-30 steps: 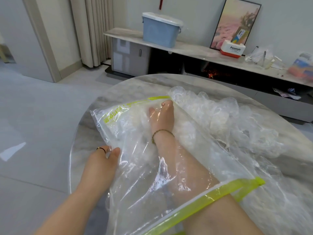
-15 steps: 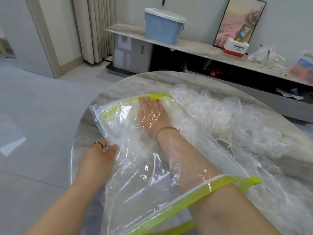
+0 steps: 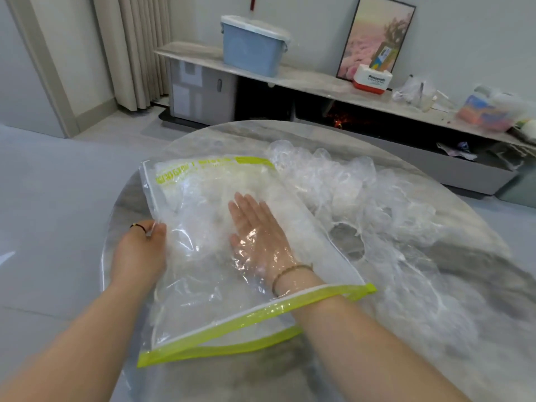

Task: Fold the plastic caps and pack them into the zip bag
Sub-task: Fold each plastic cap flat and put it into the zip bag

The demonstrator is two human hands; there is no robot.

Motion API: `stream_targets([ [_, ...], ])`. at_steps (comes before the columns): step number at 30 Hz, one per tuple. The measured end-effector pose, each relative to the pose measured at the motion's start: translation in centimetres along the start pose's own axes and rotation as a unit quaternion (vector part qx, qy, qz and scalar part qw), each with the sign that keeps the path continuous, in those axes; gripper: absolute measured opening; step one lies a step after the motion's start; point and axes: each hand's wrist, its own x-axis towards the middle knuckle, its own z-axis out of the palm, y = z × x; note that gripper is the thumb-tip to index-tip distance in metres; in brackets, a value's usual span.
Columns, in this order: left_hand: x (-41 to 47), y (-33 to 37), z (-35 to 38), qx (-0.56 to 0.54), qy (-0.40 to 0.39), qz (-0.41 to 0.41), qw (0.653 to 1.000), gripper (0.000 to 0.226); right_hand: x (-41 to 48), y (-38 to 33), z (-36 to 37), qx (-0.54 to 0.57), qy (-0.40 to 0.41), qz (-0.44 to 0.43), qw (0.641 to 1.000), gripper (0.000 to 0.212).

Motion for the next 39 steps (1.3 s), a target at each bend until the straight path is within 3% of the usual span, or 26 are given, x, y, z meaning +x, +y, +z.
stream_targets([
  [5,-0.8,-0.3,-0.8,0.028,-0.008,0.001,1.000,0.035,-10.1,2.2,-1.2,-0.038,0.023,-0.069,0.997,0.044],
  [8,-1.7,0.5,-1.5,0.067,-0.007,0.077,0.995,0.040,-15.6,3.5,-3.7,0.017,0.031,-0.120,0.992,0.041],
  [11,-4.9,2.2,-1.4,0.103,-0.019,0.193,0.976,0.049,-20.4,6.3,-5.8,0.014,0.092,-0.055,0.994,0.020],
  [12,-6.0,2.4,-1.1,0.103,-0.027,0.262,0.959,0.047,-21.1,7.2,-6.2,0.002,0.094,-0.004,0.996,0.013],
  [15,-10.9,2.4,1.1,0.212,-0.077,0.478,0.849,0.054,-22.8,9.4,-7.7,-0.092,0.003,0.168,0.982,0.057],
  [18,-13.7,0.1,3.7,0.332,-0.102,0.579,0.738,0.066,-24.1,11.1,-8.0,-0.080,-0.107,0.239,0.962,0.058],
  [21,-14.1,-1.2,4.7,0.359,-0.078,0.613,0.699,0.059,-24.4,12.6,-7.6,-0.101,-0.090,0.248,0.959,0.043],
  [24,-13.1,-1.5,4.4,0.414,-0.085,0.609,0.672,0.084,-24.9,13.1,-8.0,-0.136,-0.040,0.248,0.958,0.019],
  [26,-12.7,-1.4,4.0,0.438,-0.099,0.593,0.668,0.083,-25.3,12.5,-8.0,-0.139,0.003,0.210,0.968,0.056],
  [27,-12.6,-1.4,3.7,0.435,-0.099,0.594,0.670,0.074,-25.4,11.9,-7.8,-0.129,0.022,0.210,0.969,0.063],
  [29,-13.0,-1.4,3.6,0.383,-0.106,0.606,0.689,0.050,-25.7,9.5,-7.1,-0.130,0.048,0.161,0.977,0.041],
  [30,-13.6,-1.2,3.7,0.348,-0.124,0.613,0.698,0.046,-26.0,8.3,-6.8,-0.101,0.060,0.117,0.986,0.021],
  [31,-14.5,-1.1,3.9,0.319,-0.142,0.626,0.697,0.045,-26.3,7.2,-6.3,-0.059,0.054,0.100,0.992,0.015],
  [36,-18.5,-2.1,5.6,0.237,-0.202,0.698,0.645,0.059,-27.7,3.7,-6.4,0.119,-0.068,0.043,0.990,0.056],
  [39,-18.8,-2.4,6.3,0.222,-0.215,0.699,0.645,0.046,-28.9,3.9,-7.1,0.098,-0.085,0.033,0.991,0.066],
])
